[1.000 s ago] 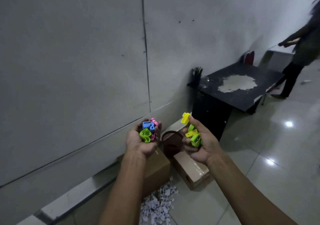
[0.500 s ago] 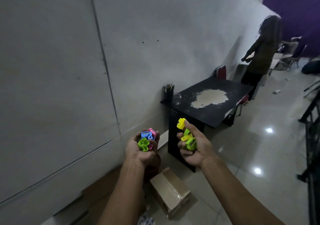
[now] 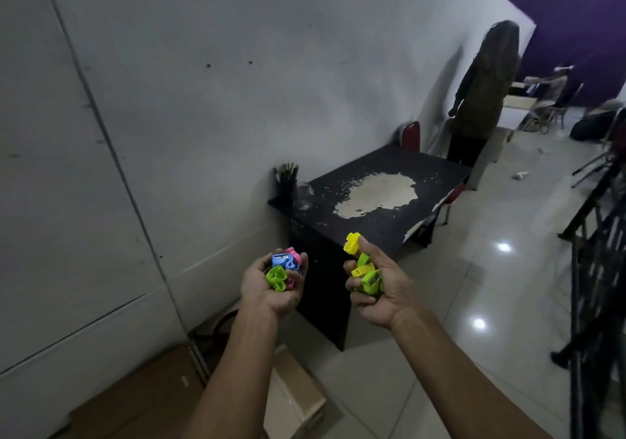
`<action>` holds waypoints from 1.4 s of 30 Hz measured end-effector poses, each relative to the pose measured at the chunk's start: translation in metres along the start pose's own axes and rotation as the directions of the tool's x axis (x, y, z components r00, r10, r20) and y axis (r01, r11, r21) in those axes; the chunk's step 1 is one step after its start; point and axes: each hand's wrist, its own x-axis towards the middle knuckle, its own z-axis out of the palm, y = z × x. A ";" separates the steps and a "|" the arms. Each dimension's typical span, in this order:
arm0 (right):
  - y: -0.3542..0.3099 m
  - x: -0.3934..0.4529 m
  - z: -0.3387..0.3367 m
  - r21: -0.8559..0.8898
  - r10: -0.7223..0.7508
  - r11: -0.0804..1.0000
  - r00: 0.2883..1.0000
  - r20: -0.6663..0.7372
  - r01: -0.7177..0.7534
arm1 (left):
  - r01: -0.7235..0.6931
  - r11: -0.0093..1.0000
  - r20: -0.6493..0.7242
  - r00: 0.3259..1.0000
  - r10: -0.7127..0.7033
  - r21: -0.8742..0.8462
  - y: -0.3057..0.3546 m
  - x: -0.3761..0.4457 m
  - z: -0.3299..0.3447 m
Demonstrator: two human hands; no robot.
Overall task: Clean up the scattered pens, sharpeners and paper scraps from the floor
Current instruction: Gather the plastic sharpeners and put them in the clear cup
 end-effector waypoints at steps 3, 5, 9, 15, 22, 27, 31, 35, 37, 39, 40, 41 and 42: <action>-0.022 0.035 -0.020 0.017 0.027 0.999 1.000 -0.014 -0.027 | -0.004 1.000 -0.009 1.000 0.004 0.004 -0.006 0.043 0.018; -0.039 0.065 -0.032 0.023 0.038 0.999 0.999 -0.016 -0.037 | 0.001 1.000 -0.009 1.000 -0.001 0.006 -0.006 0.078 0.031; -0.076 0.124 -0.046 0.010 0.053 0.999 0.998 -0.026 -0.053 | -0.012 1.000 0.006 1.000 0.012 -0.022 0.007 0.145 0.058; -0.135 0.215 -0.059 -0.043 0.098 0.994 0.994 -0.042 -0.100 | -0.052 0.998 0.001 0.999 0.052 -0.035 0.026 0.238 0.106; -0.185 0.304 -0.081 -0.025 0.153 0.988 0.988 -0.006 -0.153 | -0.102 0.995 -0.021 0.995 0.102 -0.017 0.034 0.318 0.148; -0.220 0.381 -0.098 -0.077 0.224 0.972 0.974 0.045 -0.220 | -0.155 0.987 -0.047 0.987 0.153 -0.032 0.043 0.380 0.168; -0.256 0.439 -0.108 -0.125 0.280 0.955 0.955 0.099 -0.267 | -0.231 0.970 -0.055 0.972 0.228 -0.075 0.049 0.427 0.189; -0.292 0.492 -0.110 -0.176 0.346 0.929 0.933 0.101 -0.325 | -0.296 0.949 -0.082 0.954 0.288 -0.112 0.058 0.467 0.213; -0.304 0.519 -0.113 -0.228 0.380 0.908 0.920 0.092 -0.352 | -0.336 0.932 -0.106 0.940 0.323 -0.138 0.061 0.486 0.219; -0.311 0.539 -0.114 -0.251 0.404 0.892 0.912 0.067 -0.377 | -0.354 0.923 -0.132 0.933 0.336 -0.150 0.062 0.499 0.223; -0.311 0.550 -0.115 -0.266 0.420 0.881 0.905 0.060 -0.391 | -0.362 0.918 -0.139 0.929 0.342 -0.160 0.064 0.505 0.222; -0.311 0.559 -0.115 -0.282 0.433 0.871 0.900 0.054 -0.402 | -0.367 0.914 -0.142 0.928 0.345 -0.173 0.067 0.511 0.221; -0.311 0.568 -0.114 -0.298 0.439 0.864 0.897 0.048 -0.406 | -0.367 0.912 -0.143 0.928 0.345 -0.184 0.070 0.515 0.220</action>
